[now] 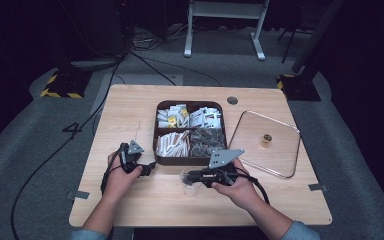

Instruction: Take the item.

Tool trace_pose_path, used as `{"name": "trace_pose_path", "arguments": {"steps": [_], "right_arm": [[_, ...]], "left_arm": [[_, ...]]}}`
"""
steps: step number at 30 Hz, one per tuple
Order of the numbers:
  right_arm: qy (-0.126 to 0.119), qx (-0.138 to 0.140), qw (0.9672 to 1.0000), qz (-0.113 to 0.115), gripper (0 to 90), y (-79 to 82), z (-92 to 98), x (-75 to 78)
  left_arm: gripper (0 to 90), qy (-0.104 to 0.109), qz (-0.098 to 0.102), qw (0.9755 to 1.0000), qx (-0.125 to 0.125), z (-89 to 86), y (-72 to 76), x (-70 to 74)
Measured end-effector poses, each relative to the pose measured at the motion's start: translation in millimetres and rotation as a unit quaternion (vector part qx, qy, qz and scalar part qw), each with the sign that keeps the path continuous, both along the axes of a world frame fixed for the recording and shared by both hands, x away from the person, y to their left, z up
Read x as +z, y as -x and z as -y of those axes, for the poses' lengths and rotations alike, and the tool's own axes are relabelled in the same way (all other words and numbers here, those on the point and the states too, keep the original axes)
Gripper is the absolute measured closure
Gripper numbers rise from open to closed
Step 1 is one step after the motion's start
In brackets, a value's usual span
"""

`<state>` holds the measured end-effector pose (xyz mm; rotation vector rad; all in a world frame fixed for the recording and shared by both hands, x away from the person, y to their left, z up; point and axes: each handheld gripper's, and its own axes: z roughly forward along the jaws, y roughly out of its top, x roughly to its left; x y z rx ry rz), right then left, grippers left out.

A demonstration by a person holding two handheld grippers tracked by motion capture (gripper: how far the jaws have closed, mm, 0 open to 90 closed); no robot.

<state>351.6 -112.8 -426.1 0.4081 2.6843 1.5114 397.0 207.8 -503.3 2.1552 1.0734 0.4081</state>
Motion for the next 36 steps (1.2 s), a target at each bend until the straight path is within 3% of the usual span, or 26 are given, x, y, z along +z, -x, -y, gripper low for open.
{"name": "trace_pose_path", "arguments": {"steps": [9,13,26,36], "right_arm": [[0.009,-0.001,1.0,-0.001,83.0,0.3,-1.2,-4.7],[0.002,-0.005,1.0,-0.003,73.9,0.2,-0.5,-5.1],[-0.011,-0.025,0.9996,0.006,58.6,-1.7,6.1,1.2],[-0.023,-0.044,0.9987,0.01,52.2,-5.0,18.7,15.0]], "left_arm": [[20.3,0.0,0.0,1.0,0.0,0.0,0.0,0.0],[20.3,0.0,0.0,1.0,0.0,0.0,0.0,0.0],[20.3,-0.001,0.0,1.0,-0.001,-0.2,0.0,0.1],[20.5,0.002,-0.001,1.0,0.004,0.6,1.5,-0.2]]}}
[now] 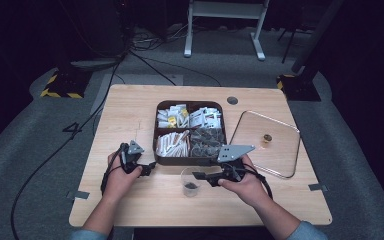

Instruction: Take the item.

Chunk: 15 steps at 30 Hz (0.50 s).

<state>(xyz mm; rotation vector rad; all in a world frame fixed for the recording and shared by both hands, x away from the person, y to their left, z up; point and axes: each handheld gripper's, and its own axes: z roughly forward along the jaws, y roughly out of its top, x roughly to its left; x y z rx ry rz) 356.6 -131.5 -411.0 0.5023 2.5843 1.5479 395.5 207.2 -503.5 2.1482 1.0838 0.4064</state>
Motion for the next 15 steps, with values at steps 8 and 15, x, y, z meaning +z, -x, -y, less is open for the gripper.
{"name": "trace_pose_path", "arguments": {"steps": [8,15], "right_arm": [[-0.016,-0.028,0.9995,0.003,46.3,-4.9,14.2,8.6],[-0.005,-0.047,0.9987,0.018,46.7,-9.3,31.1,15.9]], "left_arm": [[20.3,0.0,-0.001,1.0,-0.001,-0.2,-0.4,0.2],[20.1,0.0,0.0,1.0,-0.003,0.1,-1.4,0.0]]}}
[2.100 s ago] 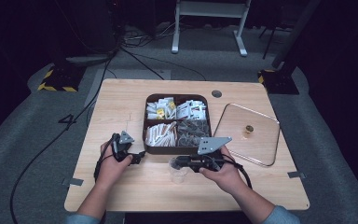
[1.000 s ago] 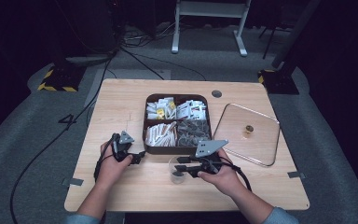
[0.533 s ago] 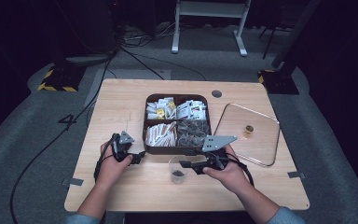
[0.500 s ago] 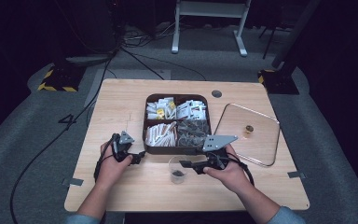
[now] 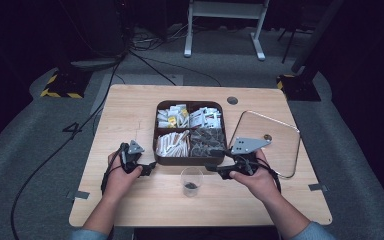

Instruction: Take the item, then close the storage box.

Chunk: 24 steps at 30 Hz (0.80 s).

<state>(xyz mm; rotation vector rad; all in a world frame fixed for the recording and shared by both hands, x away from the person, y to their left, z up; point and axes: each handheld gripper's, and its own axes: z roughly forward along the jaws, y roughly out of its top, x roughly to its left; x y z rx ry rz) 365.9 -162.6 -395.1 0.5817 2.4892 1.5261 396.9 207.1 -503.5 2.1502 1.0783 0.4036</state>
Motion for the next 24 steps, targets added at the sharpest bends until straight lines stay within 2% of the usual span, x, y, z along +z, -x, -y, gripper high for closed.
{"name": "trace_pose_path", "arguments": {"steps": [15,18,24], "right_arm": [[0.003,-0.063,0.998,0.0,45.6,-18.6,36.4,1.3],[0.005,-0.076,0.9971,-0.001,44.2,-24.3,42.6,0.9],[0.024,-0.11,0.9936,-0.002,40.1,-38.1,55.8,-2.3]], "left_arm": [[20.0,-0.001,0.0,1.0,0.0,1.2,-0.1,0.1],[20.0,-0.002,0.0,1.0,-0.002,0.9,-0.1,0.2],[20.0,0.0,-0.001,1.0,-0.002,-0.5,1.6,0.1]]}}
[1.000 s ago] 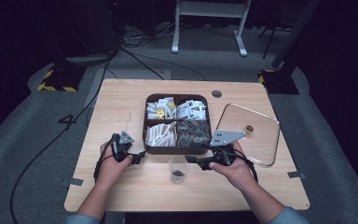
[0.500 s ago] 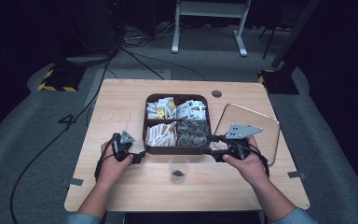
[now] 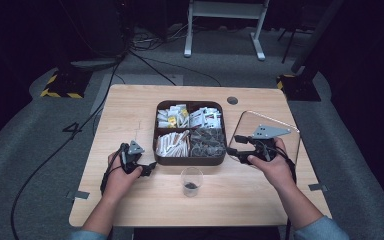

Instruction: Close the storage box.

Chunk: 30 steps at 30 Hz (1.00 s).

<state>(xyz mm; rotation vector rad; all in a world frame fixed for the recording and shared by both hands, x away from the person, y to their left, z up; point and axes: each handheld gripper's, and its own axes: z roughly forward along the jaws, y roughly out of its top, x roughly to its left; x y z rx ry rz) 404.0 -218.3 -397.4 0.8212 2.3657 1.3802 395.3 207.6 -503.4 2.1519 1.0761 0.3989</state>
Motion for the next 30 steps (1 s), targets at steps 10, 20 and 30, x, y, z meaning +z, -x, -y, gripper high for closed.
{"name": "trace_pose_path", "arguments": {"steps": [10,20,30], "right_arm": [[0.022,-0.074,0.997,-0.01,37.4,-26.5,30.8,-13.1],[0.034,-0.129,0.9907,-0.028,37.0,-48.1,55.3,-28.7],[0.045,-0.181,0.9811,-0.052,35.4,-66.1,82.8,-48.5]], "left_arm": [[20.0,-0.002,0.002,1.0,-0.007,-2.1,-1.0,0.1],[19.8,-0.006,0.003,0.9998,-0.021,-11.3,-3.9,0.6],[19.8,-0.005,0.002,0.9998,-0.019,-11.2,-3.5,0.4]]}}
